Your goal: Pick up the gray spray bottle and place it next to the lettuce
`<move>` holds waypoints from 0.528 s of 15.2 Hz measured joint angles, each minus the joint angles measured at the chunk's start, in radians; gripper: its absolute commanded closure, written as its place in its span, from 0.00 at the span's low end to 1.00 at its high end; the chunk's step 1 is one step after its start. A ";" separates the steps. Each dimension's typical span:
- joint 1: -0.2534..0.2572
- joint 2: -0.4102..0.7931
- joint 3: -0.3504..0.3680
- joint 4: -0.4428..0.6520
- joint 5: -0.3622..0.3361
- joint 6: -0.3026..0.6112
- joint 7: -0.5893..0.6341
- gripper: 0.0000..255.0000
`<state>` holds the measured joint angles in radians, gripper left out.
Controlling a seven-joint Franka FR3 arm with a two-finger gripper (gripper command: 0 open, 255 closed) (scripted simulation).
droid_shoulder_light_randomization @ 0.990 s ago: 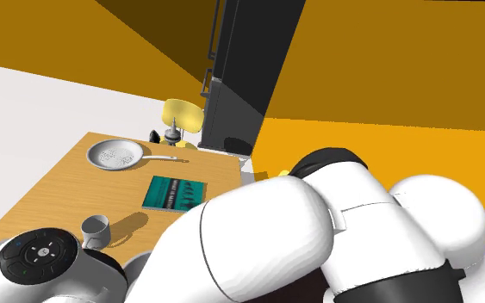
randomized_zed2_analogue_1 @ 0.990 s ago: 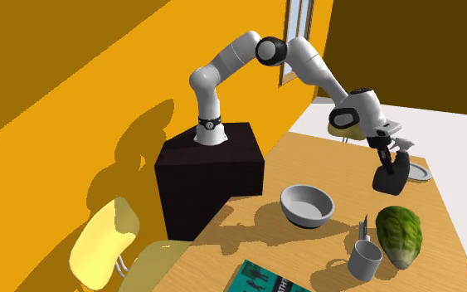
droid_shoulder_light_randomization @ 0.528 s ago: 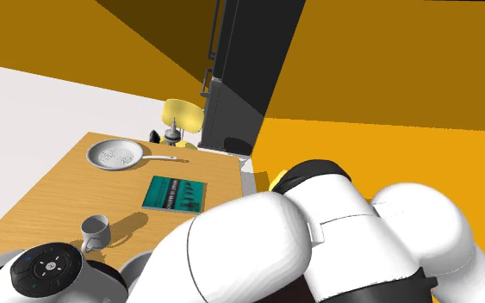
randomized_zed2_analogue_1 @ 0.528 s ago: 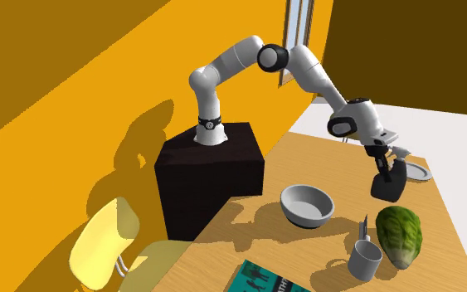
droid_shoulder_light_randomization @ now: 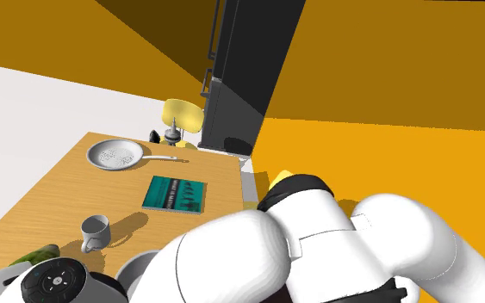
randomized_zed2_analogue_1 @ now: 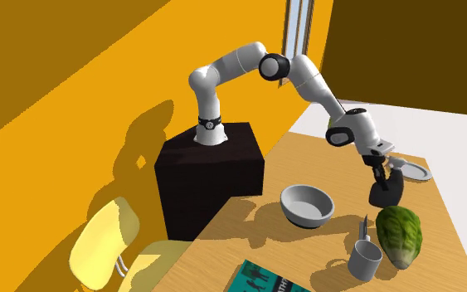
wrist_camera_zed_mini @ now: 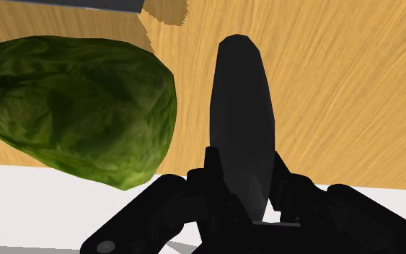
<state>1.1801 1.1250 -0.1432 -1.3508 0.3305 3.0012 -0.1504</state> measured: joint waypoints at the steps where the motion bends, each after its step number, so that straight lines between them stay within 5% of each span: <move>1: -0.002 0.014 0.003 0.009 0.000 0.005 -0.001 1.00; 8: -0.009 0.086 0.011 0.063 0.000 0.025 0.001 1.00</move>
<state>1.1710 1.2112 -0.1319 -1.2880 0.3305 3.0262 -0.1490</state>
